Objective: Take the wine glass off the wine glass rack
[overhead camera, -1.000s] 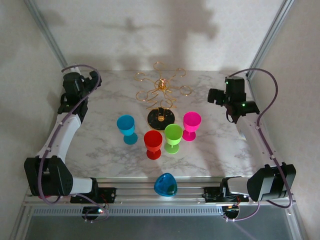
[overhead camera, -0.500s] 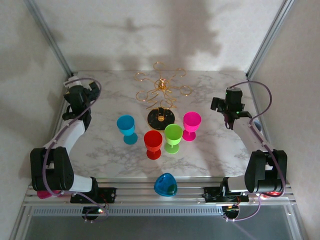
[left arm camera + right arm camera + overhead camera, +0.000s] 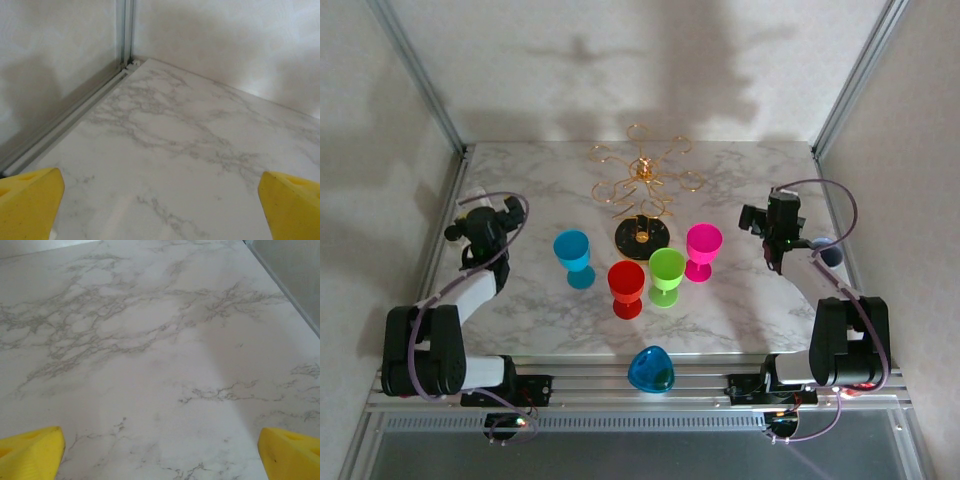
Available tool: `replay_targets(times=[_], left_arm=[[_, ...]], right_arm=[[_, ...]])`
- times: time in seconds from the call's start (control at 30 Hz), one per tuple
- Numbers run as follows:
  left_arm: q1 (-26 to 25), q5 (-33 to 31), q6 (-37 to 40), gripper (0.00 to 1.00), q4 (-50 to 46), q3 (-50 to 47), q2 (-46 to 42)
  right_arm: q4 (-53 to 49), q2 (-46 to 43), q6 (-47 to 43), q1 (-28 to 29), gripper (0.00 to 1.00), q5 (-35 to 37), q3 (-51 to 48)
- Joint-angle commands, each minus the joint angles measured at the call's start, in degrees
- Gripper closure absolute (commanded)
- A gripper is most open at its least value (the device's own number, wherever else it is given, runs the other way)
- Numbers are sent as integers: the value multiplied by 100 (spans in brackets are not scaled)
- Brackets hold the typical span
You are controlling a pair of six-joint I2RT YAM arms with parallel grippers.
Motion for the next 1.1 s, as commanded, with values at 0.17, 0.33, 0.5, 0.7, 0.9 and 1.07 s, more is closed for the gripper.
replay_targets(times=[0.17, 0.33, 0.5, 0.7, 0.9, 1.07], left_arm=[[-210, -360, 126, 3, 1097, -752, -244], [-256, -280, 193, 3, 1569, -1098, -185], [-356, -361, 242, 3, 2247, -1472, 26], [-505, -414, 472, 5, 2833, -1480, 507], [-513, -384, 608, 5, 3369, -1487, 1016], [-483, -358, 573, 3, 3359, -1456, 1057]], right_arm=[[970, -183, -134, -34, 1, 256, -555], [1567, -134, -80, -38, 1, 236, -958], [2259, -35, -168, -34, 1, 250, -1360], [3359, 178, -330, -34, 1, 301, -1796], [3949, 581, -419, -28, 1, 240, -2007], [4429, 888, -539, -23, 1, -141, -2159]])
